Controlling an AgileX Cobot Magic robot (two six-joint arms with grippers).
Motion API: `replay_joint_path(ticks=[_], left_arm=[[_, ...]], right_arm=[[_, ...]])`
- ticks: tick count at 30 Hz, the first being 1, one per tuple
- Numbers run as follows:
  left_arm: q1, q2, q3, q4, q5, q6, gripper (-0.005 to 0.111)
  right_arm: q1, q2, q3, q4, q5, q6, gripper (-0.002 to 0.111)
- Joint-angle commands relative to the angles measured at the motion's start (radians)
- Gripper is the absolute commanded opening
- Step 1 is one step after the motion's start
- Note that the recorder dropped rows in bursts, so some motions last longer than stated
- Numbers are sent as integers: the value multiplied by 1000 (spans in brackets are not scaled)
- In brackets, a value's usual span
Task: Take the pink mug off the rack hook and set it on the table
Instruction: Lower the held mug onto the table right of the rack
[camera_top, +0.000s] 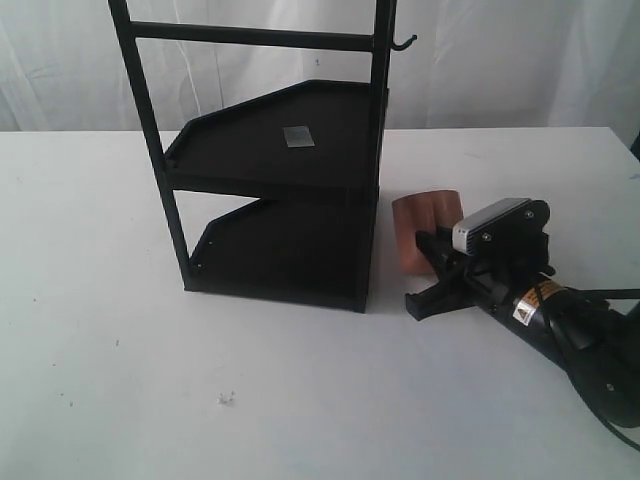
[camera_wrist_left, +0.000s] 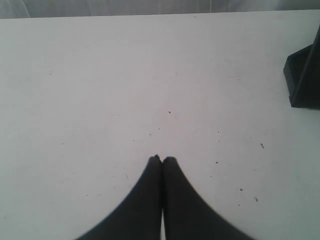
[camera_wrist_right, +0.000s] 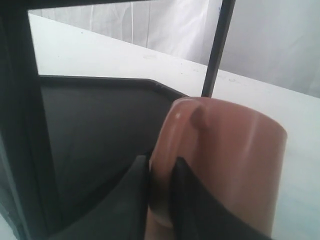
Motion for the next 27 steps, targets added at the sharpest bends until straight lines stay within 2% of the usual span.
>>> replay_joint_path(ticks=[1, 6, 12, 15, 27], left_arm=[[-4, -4, 3, -3, -4, -1, 0], [-4, -4, 3, -3, -4, -1, 0], [-4, -4, 3, -3, -4, -1, 0], [-4, -4, 3, -3, -4, -1, 0], [-4, -4, 3, -3, -4, -1, 0]], right_arm=[[0, 15, -4, -20, -21, -11, 13], [0, 15, -4, -38, -21, 11, 14], [0, 15, 15, -38, -21, 26, 29], [0, 18, 19, -38, -21, 26, 33], [0, 20, 48, -34, -21, 48, 34]])
